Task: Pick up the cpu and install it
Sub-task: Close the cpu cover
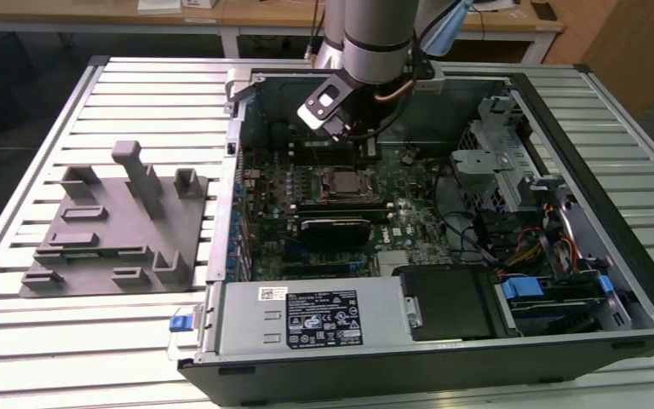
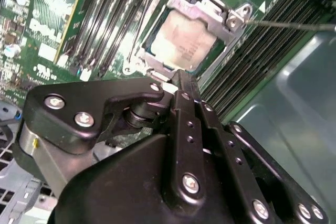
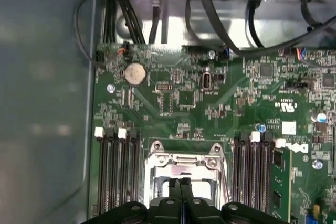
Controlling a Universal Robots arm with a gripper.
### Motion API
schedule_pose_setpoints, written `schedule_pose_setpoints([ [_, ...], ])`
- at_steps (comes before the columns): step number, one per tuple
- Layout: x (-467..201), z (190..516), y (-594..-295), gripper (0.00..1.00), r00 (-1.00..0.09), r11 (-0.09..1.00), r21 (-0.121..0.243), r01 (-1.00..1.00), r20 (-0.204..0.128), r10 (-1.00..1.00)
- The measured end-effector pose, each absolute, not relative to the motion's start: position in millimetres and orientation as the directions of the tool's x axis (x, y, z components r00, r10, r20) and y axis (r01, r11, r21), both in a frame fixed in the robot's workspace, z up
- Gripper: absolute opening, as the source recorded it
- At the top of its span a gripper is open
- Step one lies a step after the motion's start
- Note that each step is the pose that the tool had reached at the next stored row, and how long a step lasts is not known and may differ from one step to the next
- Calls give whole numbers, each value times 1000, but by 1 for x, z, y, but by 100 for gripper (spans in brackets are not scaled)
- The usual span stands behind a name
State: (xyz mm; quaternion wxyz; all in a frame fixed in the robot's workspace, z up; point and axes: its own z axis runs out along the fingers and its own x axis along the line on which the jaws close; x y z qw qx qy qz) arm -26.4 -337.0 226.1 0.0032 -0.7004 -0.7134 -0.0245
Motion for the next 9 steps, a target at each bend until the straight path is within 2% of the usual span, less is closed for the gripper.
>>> schedule_pose_setpoints([
  [9, -40, 217, -340, 11, -19, 18, 30, 999, 39, 999],
])
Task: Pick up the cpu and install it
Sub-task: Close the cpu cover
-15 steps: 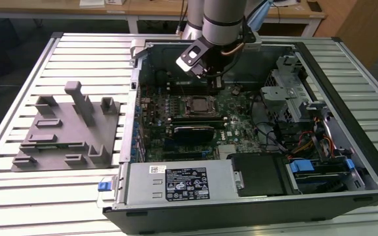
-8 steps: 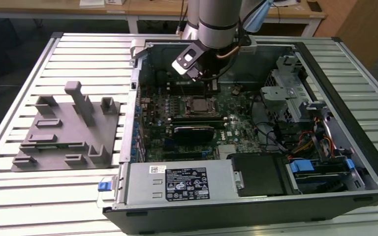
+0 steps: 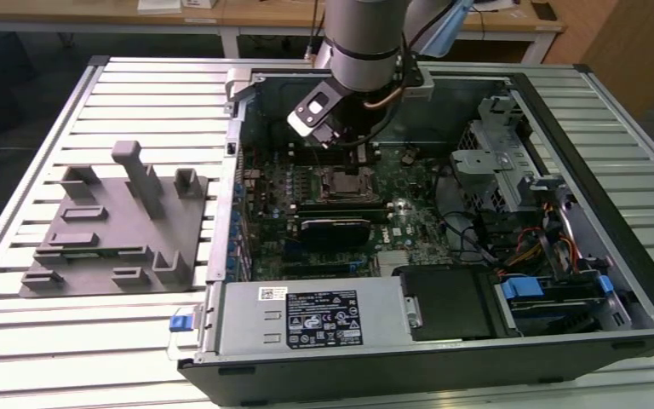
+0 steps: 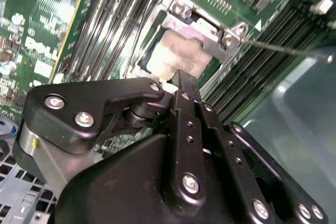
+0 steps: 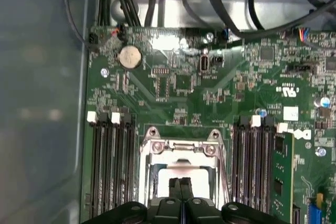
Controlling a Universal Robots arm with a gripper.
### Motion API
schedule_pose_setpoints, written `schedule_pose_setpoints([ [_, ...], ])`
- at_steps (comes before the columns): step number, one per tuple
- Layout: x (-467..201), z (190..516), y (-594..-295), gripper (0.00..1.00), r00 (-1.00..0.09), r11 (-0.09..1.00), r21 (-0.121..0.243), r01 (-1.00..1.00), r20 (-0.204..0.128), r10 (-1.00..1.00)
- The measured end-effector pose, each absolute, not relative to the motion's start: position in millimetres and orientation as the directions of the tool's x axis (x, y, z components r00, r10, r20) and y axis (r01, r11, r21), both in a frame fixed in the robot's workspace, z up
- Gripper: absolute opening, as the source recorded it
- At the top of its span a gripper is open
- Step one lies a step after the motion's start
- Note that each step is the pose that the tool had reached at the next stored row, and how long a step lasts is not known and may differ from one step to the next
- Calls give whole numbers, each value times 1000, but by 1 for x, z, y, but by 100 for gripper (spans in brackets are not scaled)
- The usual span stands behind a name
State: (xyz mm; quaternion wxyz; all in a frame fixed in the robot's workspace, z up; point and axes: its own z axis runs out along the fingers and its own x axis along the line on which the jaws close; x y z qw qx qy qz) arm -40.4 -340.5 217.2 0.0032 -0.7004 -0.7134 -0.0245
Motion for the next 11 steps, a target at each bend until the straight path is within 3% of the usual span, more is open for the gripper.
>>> schedule_pose_setpoints([
  [11, -47, 214, -341, 11, -27, 26, 30, 999, 39, 999],
])
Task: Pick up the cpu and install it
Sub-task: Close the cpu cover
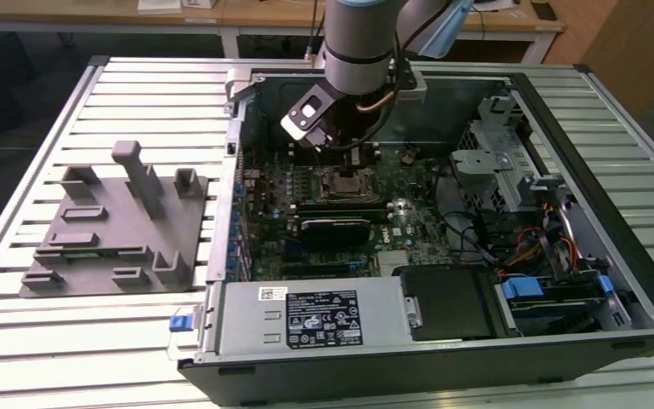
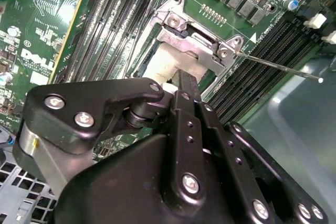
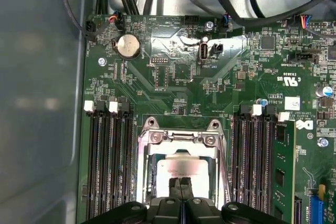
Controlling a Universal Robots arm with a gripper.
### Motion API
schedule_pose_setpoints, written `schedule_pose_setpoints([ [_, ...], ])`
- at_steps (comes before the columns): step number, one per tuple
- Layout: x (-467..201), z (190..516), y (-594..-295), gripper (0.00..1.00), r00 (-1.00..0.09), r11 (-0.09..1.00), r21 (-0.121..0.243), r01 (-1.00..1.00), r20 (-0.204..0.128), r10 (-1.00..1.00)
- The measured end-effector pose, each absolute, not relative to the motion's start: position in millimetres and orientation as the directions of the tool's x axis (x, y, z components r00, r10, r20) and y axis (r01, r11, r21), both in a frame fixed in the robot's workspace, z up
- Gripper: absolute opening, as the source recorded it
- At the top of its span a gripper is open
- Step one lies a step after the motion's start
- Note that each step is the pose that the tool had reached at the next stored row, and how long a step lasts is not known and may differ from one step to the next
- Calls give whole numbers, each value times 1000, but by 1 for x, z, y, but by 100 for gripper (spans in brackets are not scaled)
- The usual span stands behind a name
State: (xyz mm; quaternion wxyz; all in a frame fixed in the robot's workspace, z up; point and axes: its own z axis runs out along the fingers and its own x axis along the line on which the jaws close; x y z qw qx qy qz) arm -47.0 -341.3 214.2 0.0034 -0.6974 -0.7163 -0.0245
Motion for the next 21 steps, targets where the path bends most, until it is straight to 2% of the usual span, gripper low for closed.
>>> schedule_pose_setpoints([
  [21, -47, 214, -341, 11, -392, 391, 30, 920, 38, 919],
])
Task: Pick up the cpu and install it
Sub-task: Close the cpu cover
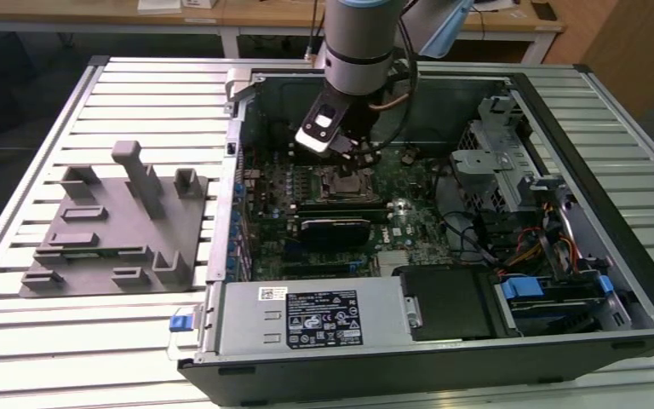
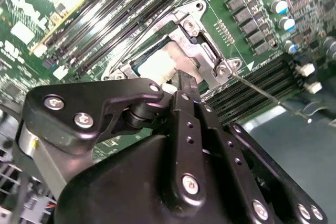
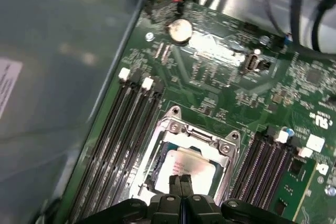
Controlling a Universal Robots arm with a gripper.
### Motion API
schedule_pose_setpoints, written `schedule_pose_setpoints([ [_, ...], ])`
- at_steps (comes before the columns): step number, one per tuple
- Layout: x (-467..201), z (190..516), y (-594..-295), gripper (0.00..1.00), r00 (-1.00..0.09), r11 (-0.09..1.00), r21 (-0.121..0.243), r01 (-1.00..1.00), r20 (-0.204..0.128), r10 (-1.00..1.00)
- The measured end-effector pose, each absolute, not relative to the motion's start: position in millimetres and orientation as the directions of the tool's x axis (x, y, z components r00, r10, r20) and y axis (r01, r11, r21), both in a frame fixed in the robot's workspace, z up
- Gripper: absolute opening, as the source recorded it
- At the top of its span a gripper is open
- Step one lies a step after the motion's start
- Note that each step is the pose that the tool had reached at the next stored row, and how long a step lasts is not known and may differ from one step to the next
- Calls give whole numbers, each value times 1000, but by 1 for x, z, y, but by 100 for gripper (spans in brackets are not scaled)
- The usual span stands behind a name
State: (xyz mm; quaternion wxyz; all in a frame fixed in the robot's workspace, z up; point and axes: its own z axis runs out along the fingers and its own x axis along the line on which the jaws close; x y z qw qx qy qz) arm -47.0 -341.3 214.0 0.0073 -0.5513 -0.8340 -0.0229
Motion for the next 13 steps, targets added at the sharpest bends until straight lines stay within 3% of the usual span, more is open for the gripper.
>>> schedule_pose_setpoints([
  [13, -47, 214, -341, 11, -596, 595, 30, 803, 36, 802],
])
